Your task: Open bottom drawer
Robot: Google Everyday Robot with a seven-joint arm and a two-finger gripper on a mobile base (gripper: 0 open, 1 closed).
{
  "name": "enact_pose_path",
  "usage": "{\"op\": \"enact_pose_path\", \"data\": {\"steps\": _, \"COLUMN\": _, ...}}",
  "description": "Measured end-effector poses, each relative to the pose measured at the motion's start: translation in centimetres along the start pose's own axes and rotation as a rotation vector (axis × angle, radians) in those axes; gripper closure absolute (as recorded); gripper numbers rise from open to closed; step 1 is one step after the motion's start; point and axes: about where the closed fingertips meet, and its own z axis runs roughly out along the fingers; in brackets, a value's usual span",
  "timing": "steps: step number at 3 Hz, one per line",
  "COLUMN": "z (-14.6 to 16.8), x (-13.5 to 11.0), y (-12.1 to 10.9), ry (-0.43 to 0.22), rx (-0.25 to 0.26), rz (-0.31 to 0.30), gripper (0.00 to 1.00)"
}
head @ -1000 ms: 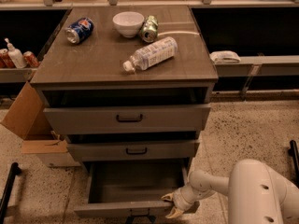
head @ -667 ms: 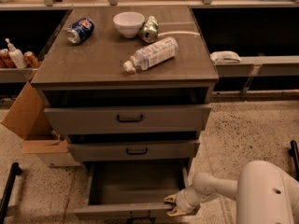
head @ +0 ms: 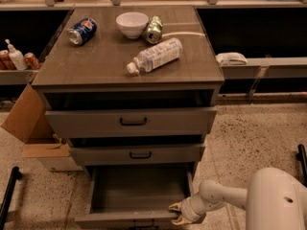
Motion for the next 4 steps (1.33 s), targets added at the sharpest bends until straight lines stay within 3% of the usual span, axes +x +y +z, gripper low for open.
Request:
{"op": "enact_pose_path", "data": {"steps": 1, "z": 0.9, "x": -0.3, "y": 2.9, "ry": -0.071, "rx": 0.028, "rz": 0.012, "gripper": 1.0}}
{"op": "enact_pose_path", "data": {"steps": 2, "z": 0.8, "x": -0.6, "y": 3.1, "ry": -0.071, "rx": 0.028, "rz": 0.013, "gripper": 1.0}}
{"op": "enact_pose_path", "data": {"steps": 3, "z": 1.4, "x": -1.0, "y": 5.1, "ry": -0.131, "rx": 0.037, "rz": 0.029, "gripper": 0.74}}
{"op": "enact_pose_path", "data": {"steps": 4, "z": 1.1, "x": -1.2, "y": 5.1, "ry": -0.131, "rx": 0.037, "rz": 0.029, "gripper": 0.5}}
